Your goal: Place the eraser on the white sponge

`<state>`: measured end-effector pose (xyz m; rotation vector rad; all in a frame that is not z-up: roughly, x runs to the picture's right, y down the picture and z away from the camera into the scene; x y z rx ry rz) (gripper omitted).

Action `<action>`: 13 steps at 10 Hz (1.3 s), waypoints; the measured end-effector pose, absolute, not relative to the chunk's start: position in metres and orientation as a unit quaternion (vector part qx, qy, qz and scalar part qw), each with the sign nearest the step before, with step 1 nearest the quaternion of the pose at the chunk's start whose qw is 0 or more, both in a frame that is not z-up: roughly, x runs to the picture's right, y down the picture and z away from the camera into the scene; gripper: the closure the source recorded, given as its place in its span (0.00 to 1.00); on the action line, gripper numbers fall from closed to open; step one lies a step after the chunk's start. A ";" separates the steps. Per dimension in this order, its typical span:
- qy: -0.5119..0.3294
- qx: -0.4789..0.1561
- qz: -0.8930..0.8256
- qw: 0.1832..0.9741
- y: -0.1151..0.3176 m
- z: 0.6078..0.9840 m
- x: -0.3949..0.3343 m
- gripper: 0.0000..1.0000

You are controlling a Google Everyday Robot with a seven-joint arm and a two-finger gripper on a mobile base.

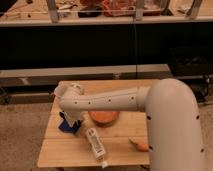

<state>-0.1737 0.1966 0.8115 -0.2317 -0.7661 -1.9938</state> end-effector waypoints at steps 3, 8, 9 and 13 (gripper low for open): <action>-0.318 -0.095 -0.820 0.467 0.201 0.813 -0.174 0.96; -0.324 -0.096 -0.823 0.458 0.206 0.814 -0.172 0.85; -0.325 -0.096 -0.823 0.456 0.207 0.814 -0.172 0.75; -0.328 -0.099 -0.825 0.450 0.211 0.815 -0.169 0.42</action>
